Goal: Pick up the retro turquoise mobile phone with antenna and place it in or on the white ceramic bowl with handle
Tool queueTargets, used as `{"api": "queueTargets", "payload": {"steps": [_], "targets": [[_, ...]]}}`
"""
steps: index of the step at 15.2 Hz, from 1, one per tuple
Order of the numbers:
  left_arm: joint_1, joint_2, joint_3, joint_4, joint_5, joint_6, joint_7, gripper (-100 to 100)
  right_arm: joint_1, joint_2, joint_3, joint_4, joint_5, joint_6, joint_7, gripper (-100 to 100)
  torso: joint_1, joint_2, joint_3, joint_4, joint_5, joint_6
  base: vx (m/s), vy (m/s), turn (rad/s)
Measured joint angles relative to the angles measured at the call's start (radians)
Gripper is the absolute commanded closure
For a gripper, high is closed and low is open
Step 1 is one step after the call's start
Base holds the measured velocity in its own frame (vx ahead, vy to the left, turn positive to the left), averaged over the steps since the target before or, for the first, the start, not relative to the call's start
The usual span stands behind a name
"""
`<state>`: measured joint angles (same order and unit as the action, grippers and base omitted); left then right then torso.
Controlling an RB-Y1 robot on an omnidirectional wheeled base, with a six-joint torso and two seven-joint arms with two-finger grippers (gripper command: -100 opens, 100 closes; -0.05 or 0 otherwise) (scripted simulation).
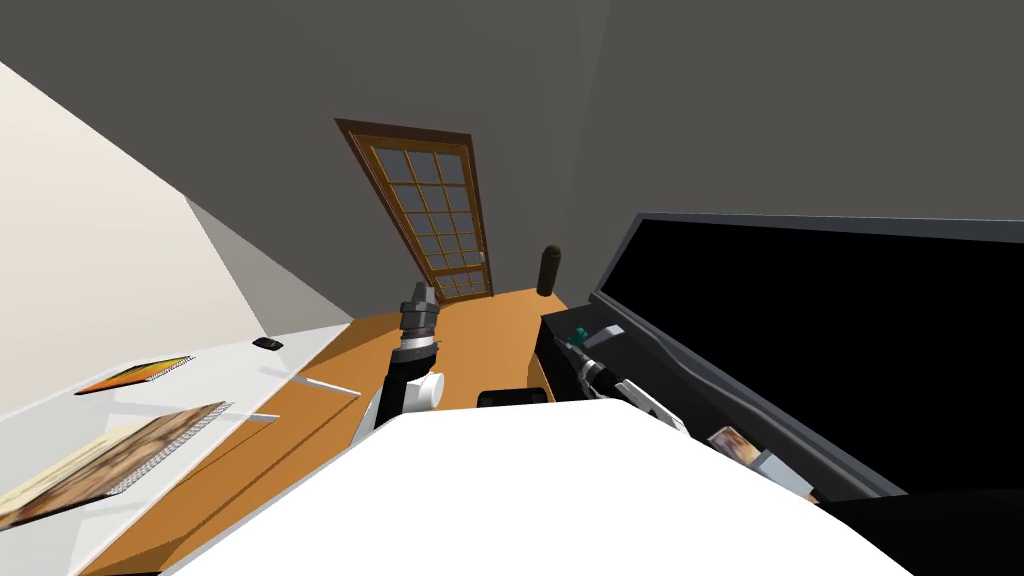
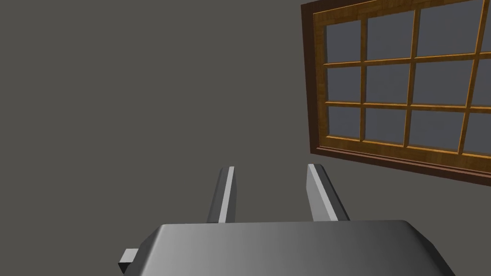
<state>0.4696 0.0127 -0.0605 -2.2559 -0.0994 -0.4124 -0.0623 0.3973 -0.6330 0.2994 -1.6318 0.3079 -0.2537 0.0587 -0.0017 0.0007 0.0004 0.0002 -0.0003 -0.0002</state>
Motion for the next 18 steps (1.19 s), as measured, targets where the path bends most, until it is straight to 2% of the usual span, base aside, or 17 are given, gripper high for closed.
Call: {"api": "queueTargets", "payload": {"steps": [3, 6, 9, 16, 18], "targets": [[0.0, 0.0, 0.0, 0.0, 0.0, 0.0, 0.0, 0, -0.008, -0.036, 0.008, 0.045, 0.013, 0.008, 0.01, -100, 0.0, 0.0, 0.0, 0.0, 0.0, 0.0, -0.009, -0.011, 0.132], [0.0, 0.0, 0.0, 0.0, 0.0, 0.0, 0.0, 0, -0.021, -0.084, 0.016, 0.116, 0.032, 0.008, 0.026, -100, 0.0, 0.0, 0.0, 0.0, 0.0, 0.0, -0.012, -0.017, 0.147], [0.0, 0.0, 0.0, 0.0, 0.0, 0.0, 0.0, 0, -0.015, -0.121, 0.024, 0.153, 0.052, 0.027, 0.05, -100, 0.0, 0.0, 0.0, 0.0, 0.0, 0.0, -0.012, -0.015, 0.109], [0.0, 0.0, 0.0, 0.0, 0.0, 0.0, 0.0, 0, -0.047, -0.205, 0.033, 0.311, 0.083, 0.026, 0.09, -100, 0.0, -0.001, 0.0, 0.0, 0.0, -0.001, -0.009, -0.011, 0.184], [0.0, 0.0, 0.0, 0.0, 0.0, 0.0, 0.0, 0, -0.048, -0.232, 0.037, 0.341, 0.092, 0.037, 0.105, -100, 0.0, -0.001, 0.0, 0.0, 0.0, 0.0, -0.004, -0.016, 0.183]]}}
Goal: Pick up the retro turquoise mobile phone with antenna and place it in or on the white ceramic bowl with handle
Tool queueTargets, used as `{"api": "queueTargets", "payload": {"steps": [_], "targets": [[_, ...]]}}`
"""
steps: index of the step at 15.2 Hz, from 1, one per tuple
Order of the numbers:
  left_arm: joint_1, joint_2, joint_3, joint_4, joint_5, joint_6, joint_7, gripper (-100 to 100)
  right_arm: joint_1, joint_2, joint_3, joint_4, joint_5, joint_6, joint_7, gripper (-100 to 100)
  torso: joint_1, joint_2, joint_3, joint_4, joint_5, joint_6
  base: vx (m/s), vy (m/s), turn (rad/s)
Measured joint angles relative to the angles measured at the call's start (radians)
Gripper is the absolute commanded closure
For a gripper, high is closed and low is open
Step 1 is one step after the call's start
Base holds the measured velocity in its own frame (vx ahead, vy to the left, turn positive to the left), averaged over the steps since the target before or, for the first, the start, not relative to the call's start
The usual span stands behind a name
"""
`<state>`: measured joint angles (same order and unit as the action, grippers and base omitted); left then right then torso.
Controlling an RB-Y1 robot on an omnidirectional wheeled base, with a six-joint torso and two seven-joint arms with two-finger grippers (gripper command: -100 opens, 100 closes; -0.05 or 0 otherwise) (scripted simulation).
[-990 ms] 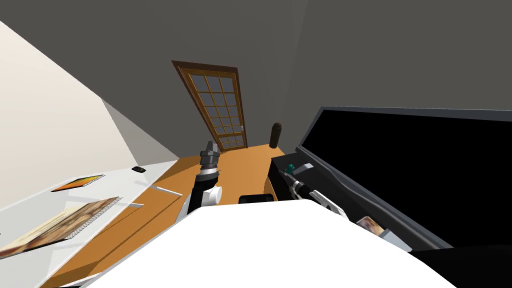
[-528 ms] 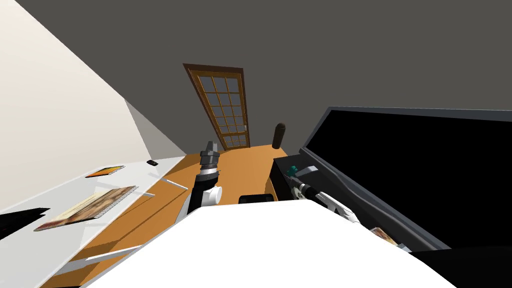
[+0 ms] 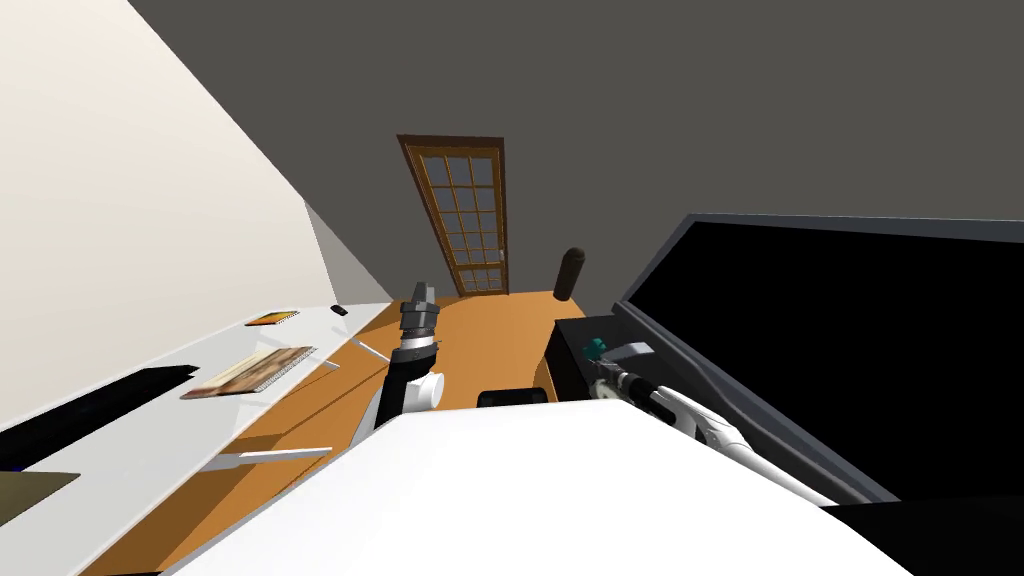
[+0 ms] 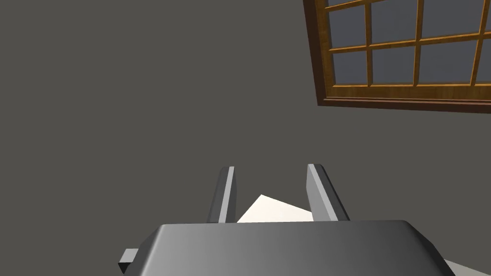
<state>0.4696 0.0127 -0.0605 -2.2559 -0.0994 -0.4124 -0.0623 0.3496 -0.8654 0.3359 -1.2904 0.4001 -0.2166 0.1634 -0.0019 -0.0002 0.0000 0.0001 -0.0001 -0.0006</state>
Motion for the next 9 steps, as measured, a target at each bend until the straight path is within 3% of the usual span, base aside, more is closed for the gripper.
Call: {"api": "queueTargets", "payload": {"steps": [4, 9], "targets": [[0.0, 0.0, 0.0, 0.0, 0.0, 0.0, 0.0, 0, -0.002, -0.053, -0.008, 0.084, 0.015, -0.003, 0.031, -100, 0.001, 0.0, 0.0, 0.0, 0.0, 0.0, -0.003, -0.008, 0.256], [0.0, 0.0, 0.0, 0.0, 0.0, 0.0, 0.0, 0, -0.009, -0.099, -0.012, 0.145, 0.024, 0.006, 0.059, -100, 0.002, -0.001, -0.001, 0.0, 0.0, 0.0, 0.003, -0.001, 0.19]]}}
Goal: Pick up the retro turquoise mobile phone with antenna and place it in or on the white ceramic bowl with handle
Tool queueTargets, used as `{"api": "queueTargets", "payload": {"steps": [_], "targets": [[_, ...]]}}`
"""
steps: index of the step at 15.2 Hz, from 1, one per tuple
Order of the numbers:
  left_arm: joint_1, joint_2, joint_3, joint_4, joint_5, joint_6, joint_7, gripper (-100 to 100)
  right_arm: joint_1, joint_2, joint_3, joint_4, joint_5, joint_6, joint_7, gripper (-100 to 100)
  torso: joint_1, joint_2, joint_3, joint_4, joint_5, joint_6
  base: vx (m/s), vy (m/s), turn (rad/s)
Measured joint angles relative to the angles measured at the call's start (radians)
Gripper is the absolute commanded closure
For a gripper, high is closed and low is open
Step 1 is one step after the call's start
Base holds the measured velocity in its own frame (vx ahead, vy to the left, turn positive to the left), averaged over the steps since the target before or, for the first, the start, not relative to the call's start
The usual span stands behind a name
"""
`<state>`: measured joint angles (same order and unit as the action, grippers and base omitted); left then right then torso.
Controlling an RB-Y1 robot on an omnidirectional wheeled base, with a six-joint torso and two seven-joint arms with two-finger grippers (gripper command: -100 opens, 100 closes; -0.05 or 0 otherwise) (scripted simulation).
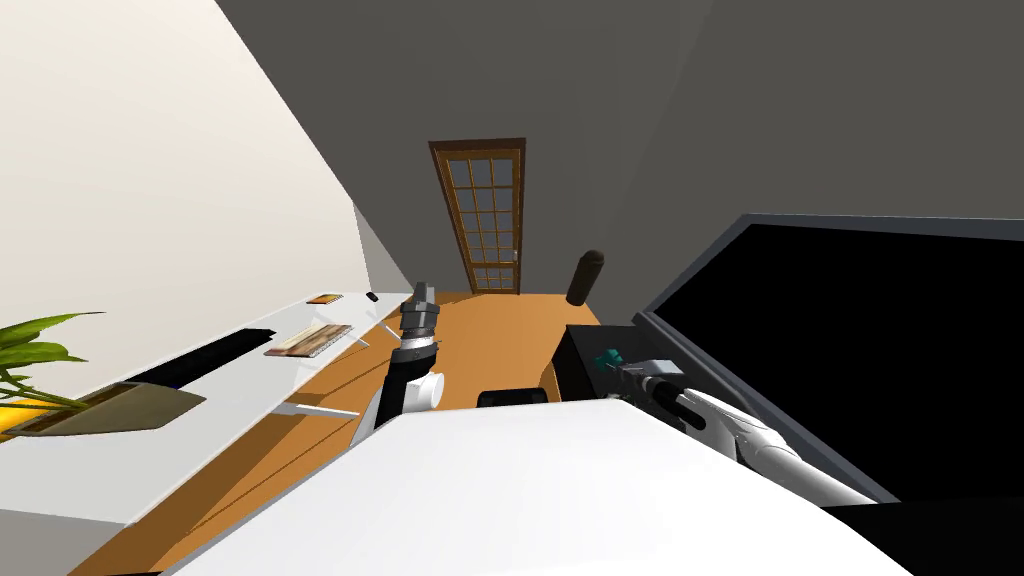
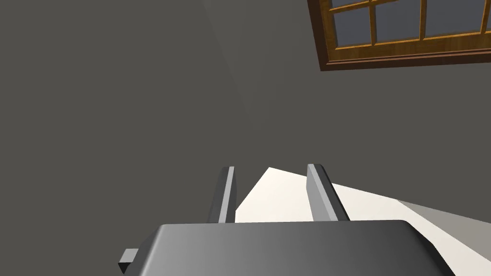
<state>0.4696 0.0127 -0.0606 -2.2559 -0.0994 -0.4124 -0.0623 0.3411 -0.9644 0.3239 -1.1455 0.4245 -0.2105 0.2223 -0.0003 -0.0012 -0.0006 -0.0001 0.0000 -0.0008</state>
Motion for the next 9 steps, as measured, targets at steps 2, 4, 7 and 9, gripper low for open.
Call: {"api": "queueTargets", "payload": {"steps": [2, 4, 7, 9], "targets": [[0.0, 0.0, 0.0, 0.0, 0.0, 0.0, 0.0, 0, -0.004, -0.014, -0.006, 0.037, 0.004, -0.007, 0.019, -100, 0.0, -0.001, 0.0, 0.0, 0.0, -0.001, 0.011, 0.005, 0.29], [0.0, 0.0, 0.0, 0.0, 0.0, 0.0, 0.0, 0, -0.007, -0.023, -0.007, 0.049, 0.006, -0.001, 0.027, -100, 0.0, -0.001, 0.0, 0.0, 0.0, 0.001, 0.009, -0.013, 0.073], [0.0, 0.0, 0.0, 0.0, 0.0, 0.0, 0.0, 0, -0.025, 0.015, -0.011, 0.075, 0.013, 0.008, 0.043, -100, -0.003, -0.001, 0.0, 0.0, -0.001, 0.001, 0.009, -0.051, 0.076], [0.0, 0.0, 0.0, 0.0, 0.0, 0.0, 0.0, 0, -0.026, 0.017, -0.01, 0.076, 0.013, 0.01, 0.045, 100, -0.003, -0.001, 0.0, 0.0, -0.001, 0.0, 0.001, -0.013, -0.006]]}}
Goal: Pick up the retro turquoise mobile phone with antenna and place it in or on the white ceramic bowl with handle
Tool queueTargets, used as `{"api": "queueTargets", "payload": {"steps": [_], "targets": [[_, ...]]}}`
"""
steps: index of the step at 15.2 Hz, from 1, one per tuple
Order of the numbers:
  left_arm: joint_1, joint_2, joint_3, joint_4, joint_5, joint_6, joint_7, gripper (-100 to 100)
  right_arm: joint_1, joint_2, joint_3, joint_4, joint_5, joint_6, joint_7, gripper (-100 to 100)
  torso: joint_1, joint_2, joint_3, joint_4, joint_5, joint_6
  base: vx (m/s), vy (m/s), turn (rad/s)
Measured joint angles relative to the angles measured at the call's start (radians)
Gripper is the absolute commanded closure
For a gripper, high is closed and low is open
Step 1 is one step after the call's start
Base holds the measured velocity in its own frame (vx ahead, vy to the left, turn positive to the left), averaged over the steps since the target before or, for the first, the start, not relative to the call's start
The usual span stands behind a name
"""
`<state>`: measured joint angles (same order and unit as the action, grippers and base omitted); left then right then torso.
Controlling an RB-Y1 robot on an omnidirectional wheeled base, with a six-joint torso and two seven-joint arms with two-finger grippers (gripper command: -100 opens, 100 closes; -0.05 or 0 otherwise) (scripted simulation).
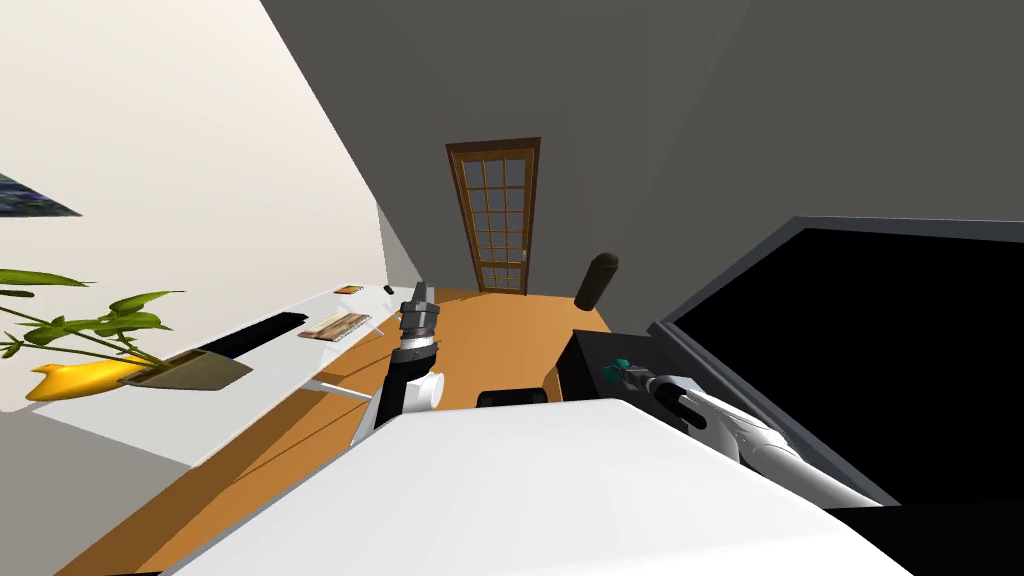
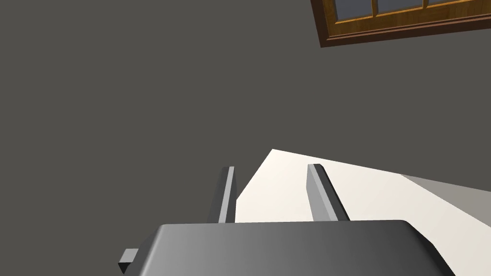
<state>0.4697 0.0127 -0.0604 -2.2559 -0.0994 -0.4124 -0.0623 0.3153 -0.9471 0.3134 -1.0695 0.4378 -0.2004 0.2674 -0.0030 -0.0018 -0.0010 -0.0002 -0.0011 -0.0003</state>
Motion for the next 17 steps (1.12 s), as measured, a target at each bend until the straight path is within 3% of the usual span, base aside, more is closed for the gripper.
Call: {"api": "queueTargets", "payload": {"steps": [7, 17], "targets": [[0.0, 0.0, 0.0, 0.0, 0.0, 0.0, 0.0, 0, 0.014, -0.029, 0.002, -0.022, -0.005, -0.004, -0.013, 100, 0.004, 0.001, 0.0, -0.001, 0.0, 0.0, -0.005, 0.023, -0.045], [0.0, 0.0, 0.0, 0.0, 0.0, 0.0, 0.0, 0, 0.068, -0.198, -0.012, -0.142, -0.034, -0.026, -0.074, 100, 0.009, 0.007, 0.004, 0.002, 0.004, 0.001, -0.063, 0.062, -0.111]]}}
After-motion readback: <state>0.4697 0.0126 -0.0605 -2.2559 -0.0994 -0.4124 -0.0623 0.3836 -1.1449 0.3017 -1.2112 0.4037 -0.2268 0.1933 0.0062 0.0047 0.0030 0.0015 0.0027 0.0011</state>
